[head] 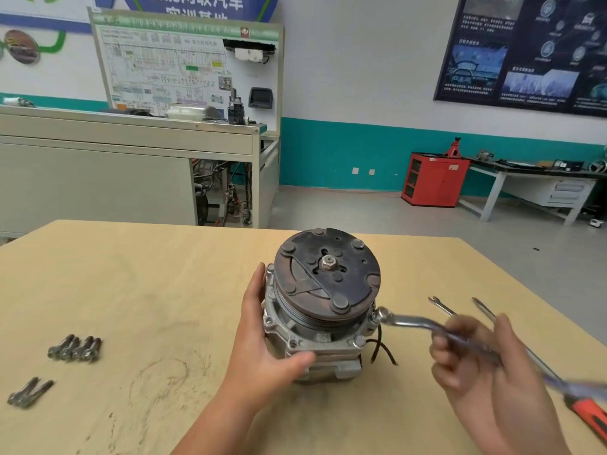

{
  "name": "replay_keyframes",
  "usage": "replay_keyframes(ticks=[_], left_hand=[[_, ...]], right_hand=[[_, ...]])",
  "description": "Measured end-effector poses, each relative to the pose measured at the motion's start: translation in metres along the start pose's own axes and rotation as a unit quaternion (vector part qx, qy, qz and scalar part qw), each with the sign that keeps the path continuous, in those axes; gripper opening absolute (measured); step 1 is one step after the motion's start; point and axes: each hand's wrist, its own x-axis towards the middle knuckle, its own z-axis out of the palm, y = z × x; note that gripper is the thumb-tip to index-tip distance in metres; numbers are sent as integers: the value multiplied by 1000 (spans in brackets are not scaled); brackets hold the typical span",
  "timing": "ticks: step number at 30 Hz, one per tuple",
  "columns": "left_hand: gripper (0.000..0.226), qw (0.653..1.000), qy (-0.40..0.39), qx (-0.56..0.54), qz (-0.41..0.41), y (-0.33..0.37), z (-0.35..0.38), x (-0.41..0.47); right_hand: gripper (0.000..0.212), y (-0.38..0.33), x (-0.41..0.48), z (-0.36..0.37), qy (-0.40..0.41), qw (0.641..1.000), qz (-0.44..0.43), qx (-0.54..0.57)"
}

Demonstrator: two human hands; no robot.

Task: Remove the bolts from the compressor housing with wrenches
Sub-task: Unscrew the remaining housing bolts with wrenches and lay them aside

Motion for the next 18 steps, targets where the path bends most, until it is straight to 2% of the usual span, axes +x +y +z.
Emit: replay_keyframes(ticks=[2,3,4,5,6,8,11,13,16,18], left_hand=[[120,1000,-1,-4,-6,1,1,-2],[119,1000,1,-7,-9,2,1,-3],[115,1000,4,-9,-11,2,1,-4],[111,1000,7,-9,-12,2,1,-4],[108,1000,9,-6,-13,3,2,-5],[107,1000,11,0,-15,3,1,-5],[107,1000,14,3,-19,4,2,-5],[107,1000,16,4,-21,5,2,-5],[107,1000,18,0,-21,5,3,-5],[101,999,22,-3,-23,5,3,-5]], right_hand=[[33,26,-18,-4,4,998,-48,-40],[13,35,-28,-1,77,986,-96,-110],[30,42,-36,2,109,964,-138,-201],[55,50,-40,6,118,958,-121,-232],[65,56,-45,11,125,955,-108,-245],[32,66,-48,21,129,949,-114,-264],[36,72,-51,23,95,940,-102,-311],[26,77,-51,21,84,932,-110,-334],[19,71,-46,15,113,914,-135,-366],[15,50,-37,15,106,932,-106,-330]])
